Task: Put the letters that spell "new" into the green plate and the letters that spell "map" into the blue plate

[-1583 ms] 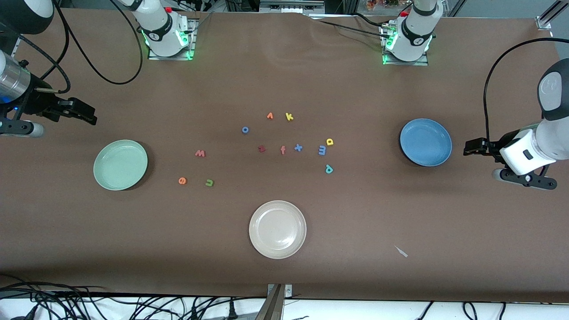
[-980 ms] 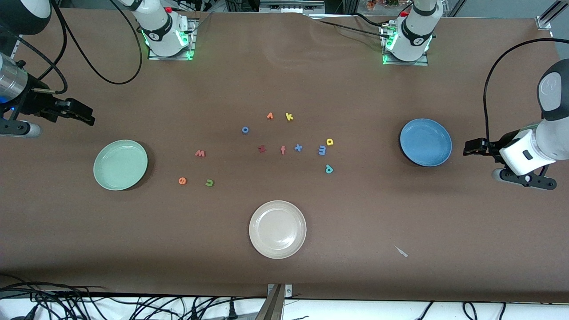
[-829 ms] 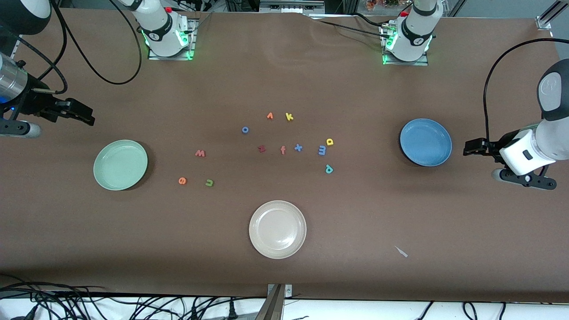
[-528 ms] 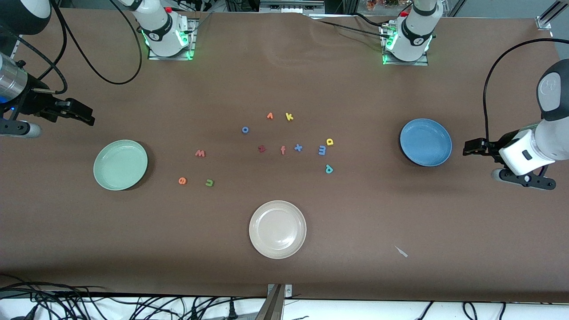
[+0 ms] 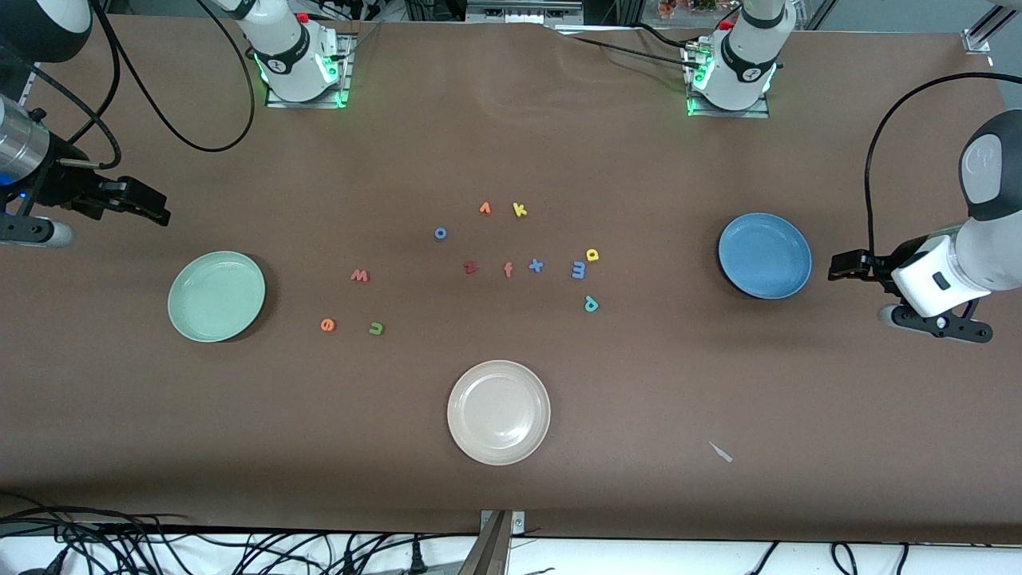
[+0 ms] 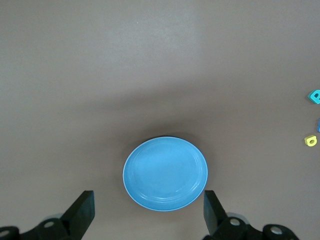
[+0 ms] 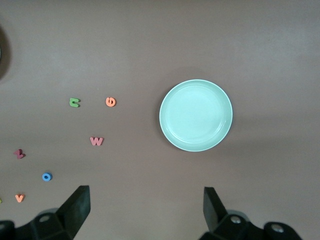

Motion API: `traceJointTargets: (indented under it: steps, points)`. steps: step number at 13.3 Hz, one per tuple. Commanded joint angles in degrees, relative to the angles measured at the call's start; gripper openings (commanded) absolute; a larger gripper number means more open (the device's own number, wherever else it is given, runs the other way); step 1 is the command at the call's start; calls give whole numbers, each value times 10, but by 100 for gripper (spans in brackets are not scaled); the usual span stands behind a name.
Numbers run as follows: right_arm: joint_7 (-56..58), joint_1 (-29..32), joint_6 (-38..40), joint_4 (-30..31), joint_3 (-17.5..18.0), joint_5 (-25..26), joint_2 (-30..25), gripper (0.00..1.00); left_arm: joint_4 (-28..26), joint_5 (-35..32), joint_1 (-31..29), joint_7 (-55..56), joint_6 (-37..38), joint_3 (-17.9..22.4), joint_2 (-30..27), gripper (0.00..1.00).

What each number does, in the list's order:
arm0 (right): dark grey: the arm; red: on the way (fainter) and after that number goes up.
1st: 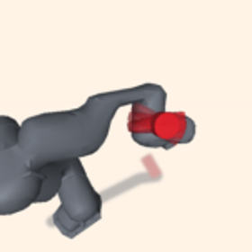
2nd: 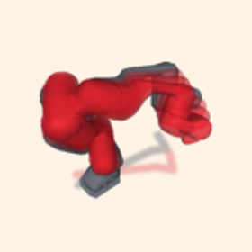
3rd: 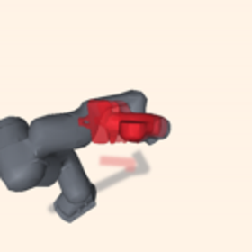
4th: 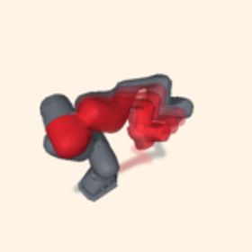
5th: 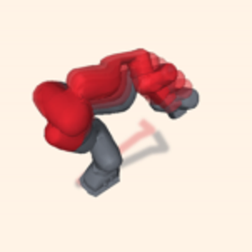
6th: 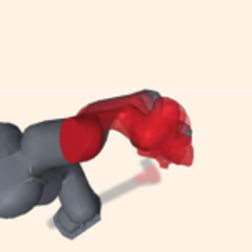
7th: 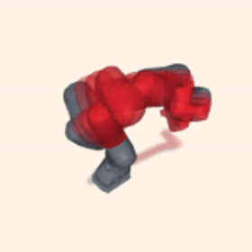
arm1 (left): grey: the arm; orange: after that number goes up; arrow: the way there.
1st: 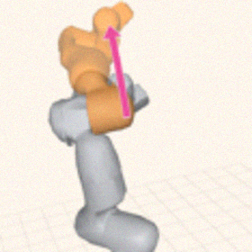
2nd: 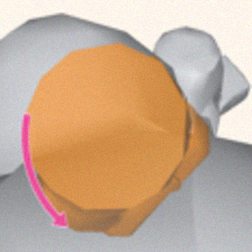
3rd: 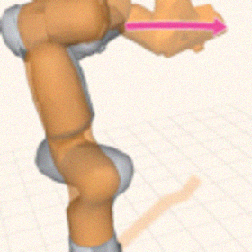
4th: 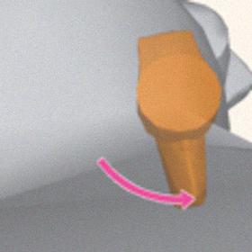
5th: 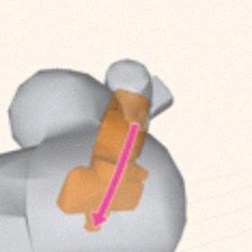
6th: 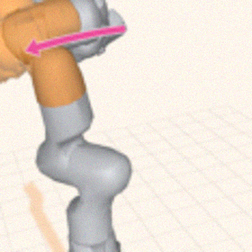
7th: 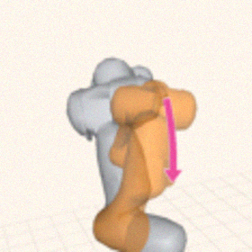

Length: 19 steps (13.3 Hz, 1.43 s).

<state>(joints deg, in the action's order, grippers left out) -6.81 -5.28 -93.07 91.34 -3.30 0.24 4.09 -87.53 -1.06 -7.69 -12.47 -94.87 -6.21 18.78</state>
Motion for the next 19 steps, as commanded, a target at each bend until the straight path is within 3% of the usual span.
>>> traceJointTargets:
  steps: [1, 19]
  points:
    - [2, 4, 3, -15, 2, -2, 7, 100, -6, 11, 2, -1, -7, 1, -3, 96]
    - [2, 4, 3, -15, 2, -3, 7, 100, -12, 10, 0, -8, -6, 1, -6, 97]
